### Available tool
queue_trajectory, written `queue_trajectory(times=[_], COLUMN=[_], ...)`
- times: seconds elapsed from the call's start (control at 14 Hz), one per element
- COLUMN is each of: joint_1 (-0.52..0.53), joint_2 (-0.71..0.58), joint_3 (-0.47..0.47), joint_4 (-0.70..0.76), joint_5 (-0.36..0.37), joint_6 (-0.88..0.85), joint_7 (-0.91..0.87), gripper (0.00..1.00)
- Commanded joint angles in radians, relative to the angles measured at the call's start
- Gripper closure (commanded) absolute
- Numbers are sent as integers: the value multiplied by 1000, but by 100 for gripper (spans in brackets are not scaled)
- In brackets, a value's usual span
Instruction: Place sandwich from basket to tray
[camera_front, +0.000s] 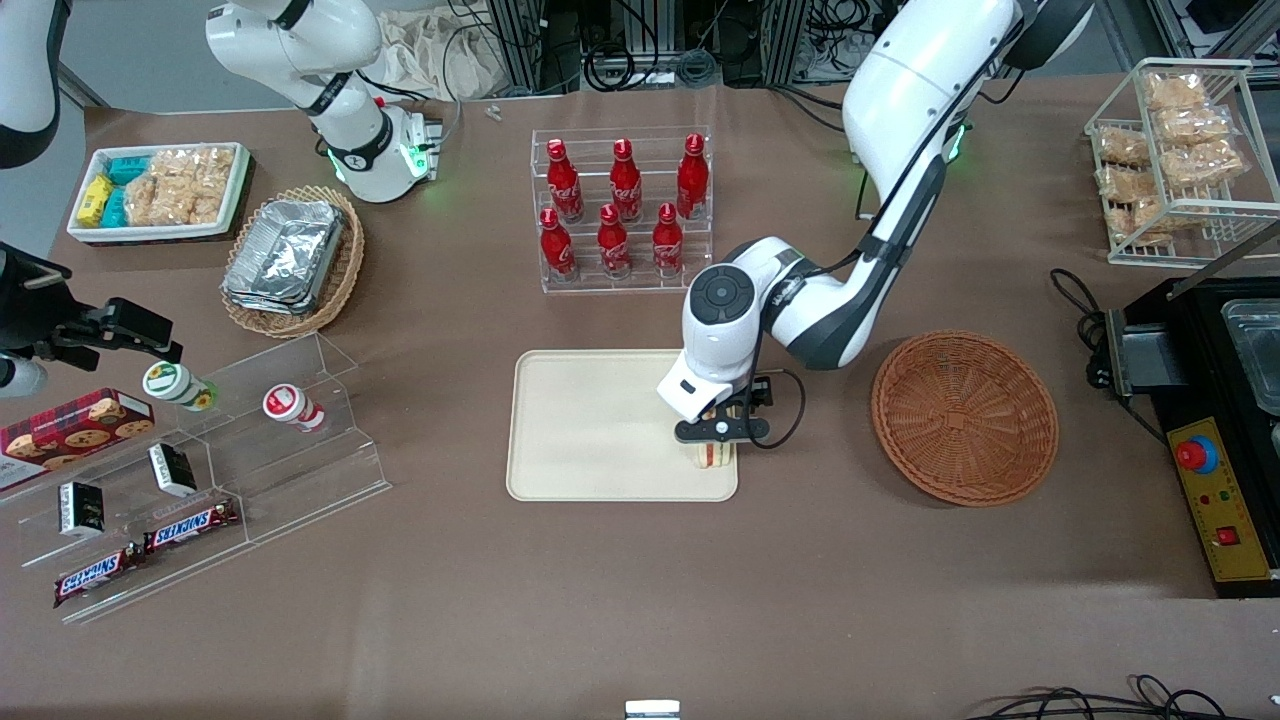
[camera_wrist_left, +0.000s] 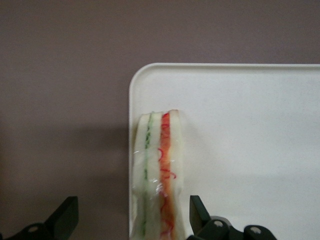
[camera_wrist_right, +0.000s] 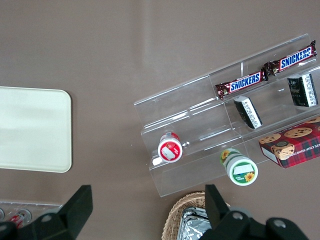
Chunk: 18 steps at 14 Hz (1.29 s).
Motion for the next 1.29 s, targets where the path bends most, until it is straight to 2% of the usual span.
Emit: queue_trajectory(times=[0.0,0.14,0.36,0.71,0.86,1.0,1.21], joint_1=[9,43,114,262,319,347,413], joint_2=[-71,-83,-111,-230,-285,-330,-388], joint_3=[8,5,6,6,8,11,11], joint_4=[70,148,243,245,241,239,227], joint_5=[6,1,-122,-204,-216,-218,-249], joint_6=[-181,-333,-493,-619,-670,-754,-802], joint_7=[37,107,265,393,419,558,599], gripper=[0,0,0,0,0,0,0])
